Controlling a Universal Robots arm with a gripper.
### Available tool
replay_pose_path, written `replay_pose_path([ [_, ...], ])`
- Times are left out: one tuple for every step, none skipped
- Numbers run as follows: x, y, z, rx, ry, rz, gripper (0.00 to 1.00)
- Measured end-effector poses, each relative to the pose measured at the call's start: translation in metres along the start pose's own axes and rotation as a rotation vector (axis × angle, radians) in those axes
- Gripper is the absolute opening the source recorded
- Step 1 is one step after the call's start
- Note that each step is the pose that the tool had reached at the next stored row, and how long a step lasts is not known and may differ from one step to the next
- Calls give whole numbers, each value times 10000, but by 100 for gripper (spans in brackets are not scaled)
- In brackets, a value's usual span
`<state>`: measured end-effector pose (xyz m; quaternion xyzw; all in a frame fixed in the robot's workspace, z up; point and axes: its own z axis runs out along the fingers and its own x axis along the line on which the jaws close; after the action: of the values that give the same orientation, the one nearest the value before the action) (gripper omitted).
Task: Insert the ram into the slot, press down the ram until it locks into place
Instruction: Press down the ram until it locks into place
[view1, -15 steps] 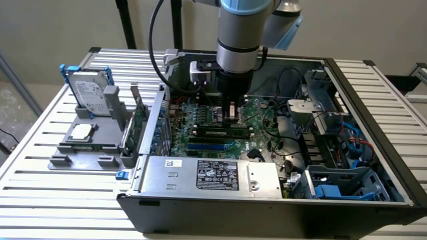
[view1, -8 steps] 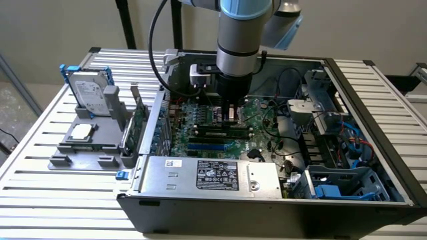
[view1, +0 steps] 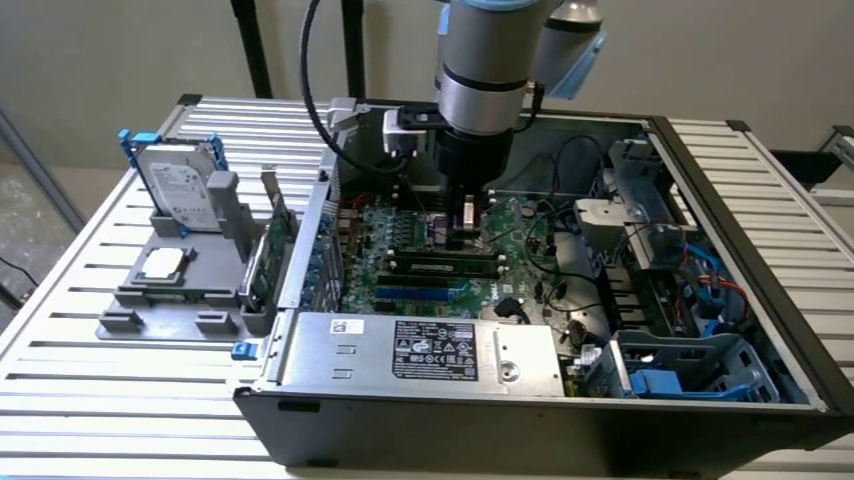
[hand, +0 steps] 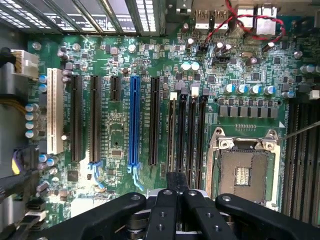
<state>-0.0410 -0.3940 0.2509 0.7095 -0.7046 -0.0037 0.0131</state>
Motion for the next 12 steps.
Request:
replay_pose_path([
  [12, -12, -43, -33, -2, 0, 11],
  [26, -26, -85, -73, -2, -1, 11],
  [42, -38, -125, -111, -2, -2, 11],
  [60, -47, -164, -148, -5, -1, 11],
  [82, -55, -198, -180, -2, -2, 11],
  [102, -59, -220, -200, -6, -2, 11],
  [113, -60, -226, -213, -2, -3, 11],
  [114, -60, -226, -217, -5, -2, 11],
  [114, -60, -226, -217, -5, -2, 11],
  [114, -60, -226, -218, -5, -2, 11],
  [114, -60, -226, -217, -5, -2, 11],
  [114, -61, -226, -217, -3, -3, 11],
])
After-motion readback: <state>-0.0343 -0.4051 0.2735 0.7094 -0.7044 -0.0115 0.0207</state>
